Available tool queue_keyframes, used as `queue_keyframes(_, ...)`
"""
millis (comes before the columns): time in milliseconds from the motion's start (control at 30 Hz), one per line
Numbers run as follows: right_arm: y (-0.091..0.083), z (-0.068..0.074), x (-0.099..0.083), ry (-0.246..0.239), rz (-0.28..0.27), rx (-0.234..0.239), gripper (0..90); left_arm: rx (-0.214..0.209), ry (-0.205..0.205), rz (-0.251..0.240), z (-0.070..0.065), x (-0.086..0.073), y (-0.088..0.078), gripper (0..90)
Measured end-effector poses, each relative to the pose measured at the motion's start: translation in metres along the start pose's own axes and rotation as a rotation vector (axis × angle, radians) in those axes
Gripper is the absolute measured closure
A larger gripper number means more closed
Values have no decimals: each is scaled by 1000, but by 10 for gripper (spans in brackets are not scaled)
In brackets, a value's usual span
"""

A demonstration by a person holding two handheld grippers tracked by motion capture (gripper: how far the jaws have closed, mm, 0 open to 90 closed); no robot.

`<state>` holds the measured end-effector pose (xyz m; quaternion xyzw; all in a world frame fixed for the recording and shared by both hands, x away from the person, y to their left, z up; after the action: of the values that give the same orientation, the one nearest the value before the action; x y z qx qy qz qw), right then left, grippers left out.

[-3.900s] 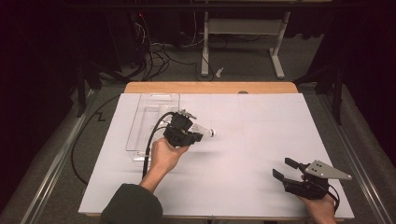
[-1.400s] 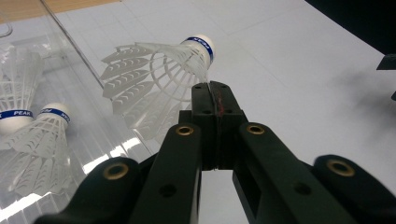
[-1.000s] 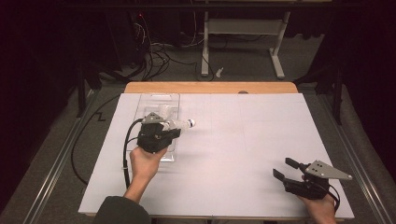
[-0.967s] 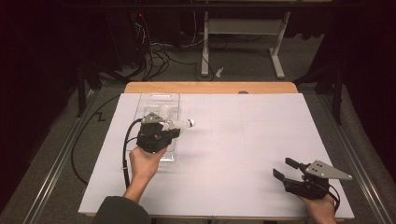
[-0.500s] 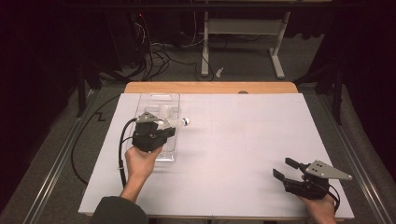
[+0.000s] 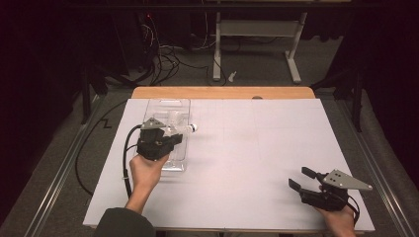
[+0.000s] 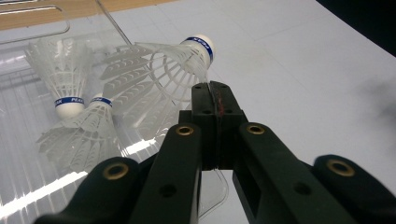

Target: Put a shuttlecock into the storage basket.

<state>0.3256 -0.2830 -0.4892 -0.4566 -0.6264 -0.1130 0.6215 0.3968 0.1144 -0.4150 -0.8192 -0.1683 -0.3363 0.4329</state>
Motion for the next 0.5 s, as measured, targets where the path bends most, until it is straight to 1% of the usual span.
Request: queue_keyframes(500,0,0,0,0,-1,1,327,18,-25,-18,11,2,-6,900)
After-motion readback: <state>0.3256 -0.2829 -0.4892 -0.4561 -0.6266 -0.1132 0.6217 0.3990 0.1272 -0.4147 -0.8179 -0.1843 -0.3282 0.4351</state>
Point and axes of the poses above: each handheld gripper's, and its own axes: y roughly forward along the jaws, x roughly out of its top, z roughly to its left, the point moved 8 cm from there along y, roughly forward along the jaws, and after that the axes turned 15 degrees about -y, right-handed, at the moved point
